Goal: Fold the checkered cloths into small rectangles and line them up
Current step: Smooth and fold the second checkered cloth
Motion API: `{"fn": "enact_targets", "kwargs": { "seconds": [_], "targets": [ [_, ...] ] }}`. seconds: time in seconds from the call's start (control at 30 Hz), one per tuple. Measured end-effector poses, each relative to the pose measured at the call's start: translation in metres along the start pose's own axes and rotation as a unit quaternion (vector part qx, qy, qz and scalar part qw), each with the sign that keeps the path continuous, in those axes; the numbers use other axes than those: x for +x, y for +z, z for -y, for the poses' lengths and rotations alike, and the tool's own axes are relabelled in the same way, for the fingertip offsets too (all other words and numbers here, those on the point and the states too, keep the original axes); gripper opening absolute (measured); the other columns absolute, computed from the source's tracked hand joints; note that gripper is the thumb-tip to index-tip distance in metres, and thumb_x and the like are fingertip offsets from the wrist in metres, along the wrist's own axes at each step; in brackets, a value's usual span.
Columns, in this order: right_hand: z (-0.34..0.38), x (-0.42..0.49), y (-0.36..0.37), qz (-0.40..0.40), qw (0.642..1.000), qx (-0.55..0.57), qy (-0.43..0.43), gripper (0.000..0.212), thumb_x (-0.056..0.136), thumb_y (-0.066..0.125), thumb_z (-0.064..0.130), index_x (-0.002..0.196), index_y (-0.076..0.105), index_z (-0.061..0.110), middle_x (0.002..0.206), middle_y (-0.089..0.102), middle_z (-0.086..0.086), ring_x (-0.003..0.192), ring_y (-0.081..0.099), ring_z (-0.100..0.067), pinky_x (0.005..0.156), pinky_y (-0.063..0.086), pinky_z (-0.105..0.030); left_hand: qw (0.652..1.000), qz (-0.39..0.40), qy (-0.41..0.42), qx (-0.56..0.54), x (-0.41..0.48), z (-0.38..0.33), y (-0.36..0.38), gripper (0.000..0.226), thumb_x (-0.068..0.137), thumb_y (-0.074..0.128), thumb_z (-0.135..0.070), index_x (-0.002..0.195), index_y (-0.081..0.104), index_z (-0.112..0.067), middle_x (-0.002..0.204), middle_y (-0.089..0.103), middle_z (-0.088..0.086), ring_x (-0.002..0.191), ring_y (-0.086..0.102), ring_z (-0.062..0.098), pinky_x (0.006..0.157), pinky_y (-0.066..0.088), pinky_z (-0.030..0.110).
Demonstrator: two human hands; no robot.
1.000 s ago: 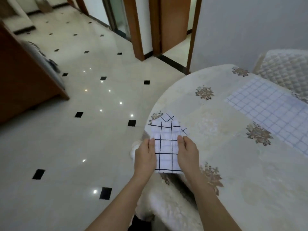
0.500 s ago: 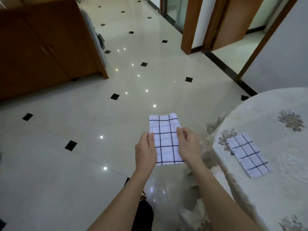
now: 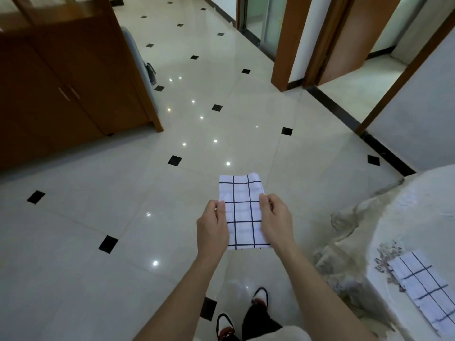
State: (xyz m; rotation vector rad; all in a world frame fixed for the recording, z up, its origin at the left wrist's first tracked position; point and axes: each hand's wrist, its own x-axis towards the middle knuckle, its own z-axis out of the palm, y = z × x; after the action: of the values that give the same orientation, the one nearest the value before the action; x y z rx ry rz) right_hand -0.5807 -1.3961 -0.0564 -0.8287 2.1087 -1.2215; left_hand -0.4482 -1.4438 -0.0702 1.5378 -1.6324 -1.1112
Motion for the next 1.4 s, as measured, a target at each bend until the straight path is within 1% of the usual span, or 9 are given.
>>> {"fn": "enact_targets", "kwargs": {
  "seconds": [0.2,0.43,0.53,0.67,0.87,1.07,1.2,1.33,1.4],
  "targets": [
    [0.003,0.069,0.008,-0.019,1.0,0.003,0.014,0.035,0.104,0.045,0.033,0.072,0.046,0.018,0.068,0.051,0.006,0.063,0.045,-0.008,0.061,0.038,-0.029,0.999,0.027,0.01,0.021,0.072,-0.015,0.029,0.032,0.105,0.042,-0.034,0.084,0.054,-0.013,0.067,0.056,-0.002,0.061,0.049,0.012,0.061,0.045,0.035],
    [0.003,0.199,-0.019,-0.048,0.999,0.008,0.021,0.035,0.104,0.045,0.033,0.073,0.047,0.016,0.068,0.052,0.006,0.063,0.046,-0.008,0.055,0.034,-0.016,0.998,0.05,0.031,0.026,0.173,-0.066,0.112,0.03,0.105,0.043,-0.033,0.085,0.054,-0.013,0.065,0.054,-0.002,0.056,0.044,0.006,0.055,0.038,0.025],
    [0.003,0.26,-0.046,-0.064,0.997,0.023,0.032,0.035,0.104,0.044,0.033,0.073,0.046,0.017,0.068,0.052,0.006,0.063,0.046,-0.008,0.054,0.033,-0.016,0.996,0.07,0.034,0.038,0.217,-0.098,0.16,0.03,0.105,0.043,-0.034,0.087,0.054,-0.013,0.064,0.053,-0.001,0.057,0.044,0.01,0.057,0.039,0.028],
    [0.002,0.33,-0.089,-0.105,0.993,0.039,0.044,0.034,0.104,0.045,0.031,0.074,0.047,0.015,0.067,0.051,0.005,0.062,0.044,-0.008,0.055,0.035,-0.016,0.991,0.112,0.058,0.047,0.264,-0.144,0.225,0.029,0.105,0.043,-0.033,0.089,0.055,-0.011,0.069,0.058,0.005,0.061,0.047,0.014,0.054,0.037,0.019],
    [-0.021,0.389,-0.149,-0.184,0.978,0.061,0.08,0.036,0.104,0.045,0.031,0.073,0.046,0.014,0.066,0.049,0.004,0.062,0.043,-0.01,0.058,0.035,-0.022,0.975,0.197,0.093,0.049,0.299,-0.193,0.312,0.026,0.104,0.043,-0.036,0.087,0.053,-0.018,0.062,0.051,-0.005,0.052,0.042,0.005,0.052,0.037,0.021],
    [-0.05,0.426,-0.206,-0.274,0.951,0.067,0.128,0.037,0.105,0.044,0.032,0.072,0.043,0.017,0.066,0.047,0.004,0.06,0.041,-0.008,0.06,0.036,-0.027,0.945,0.29,0.141,0.058,0.316,-0.234,0.401,0.019,0.104,0.044,-0.034,0.097,0.055,-0.021,0.067,0.061,-0.005,0.053,0.05,0.001,0.05,0.039,0.016],
    [-0.075,0.454,-0.242,-0.355,0.916,0.075,0.169,0.036,0.104,0.045,0.031,0.072,0.045,0.017,0.066,0.05,0.005,0.061,0.044,-0.007,0.061,0.038,-0.029,0.915,0.364,0.165,0.06,0.325,-0.261,0.466,0.015,0.104,0.045,-0.034,0.099,0.055,-0.024,0.07,0.065,-0.006,0.059,0.055,0.005,0.059,0.045,0.027],
    [-0.088,0.48,-0.283,-0.429,0.874,0.07,0.217,0.037,0.105,0.045,0.031,0.07,0.042,0.018,0.063,0.046,0.008,0.057,0.043,-0.002,0.055,0.033,-0.018,0.871,0.441,0.207,0.065,0.335,-0.291,0.537,0.014,0.104,0.045,-0.033,0.097,0.054,-0.024,0.068,0.064,-0.004,0.064,0.058,0.015,0.058,0.044,0.03],
    [-0.09,0.488,-0.303,-0.471,0.846,0.063,0.243,0.039,0.105,0.044,0.032,0.069,0.04,0.017,0.062,0.045,0.006,0.055,0.04,-0.004,0.052,0.032,-0.019,0.837,0.493,0.229,0.064,0.337,-0.305,0.569,0.014,0.104,0.044,-0.032,0.098,0.054,-0.024,0.072,0.066,-0.001,0.066,0.061,0.017,0.058,0.046,0.031]
  ]
}}
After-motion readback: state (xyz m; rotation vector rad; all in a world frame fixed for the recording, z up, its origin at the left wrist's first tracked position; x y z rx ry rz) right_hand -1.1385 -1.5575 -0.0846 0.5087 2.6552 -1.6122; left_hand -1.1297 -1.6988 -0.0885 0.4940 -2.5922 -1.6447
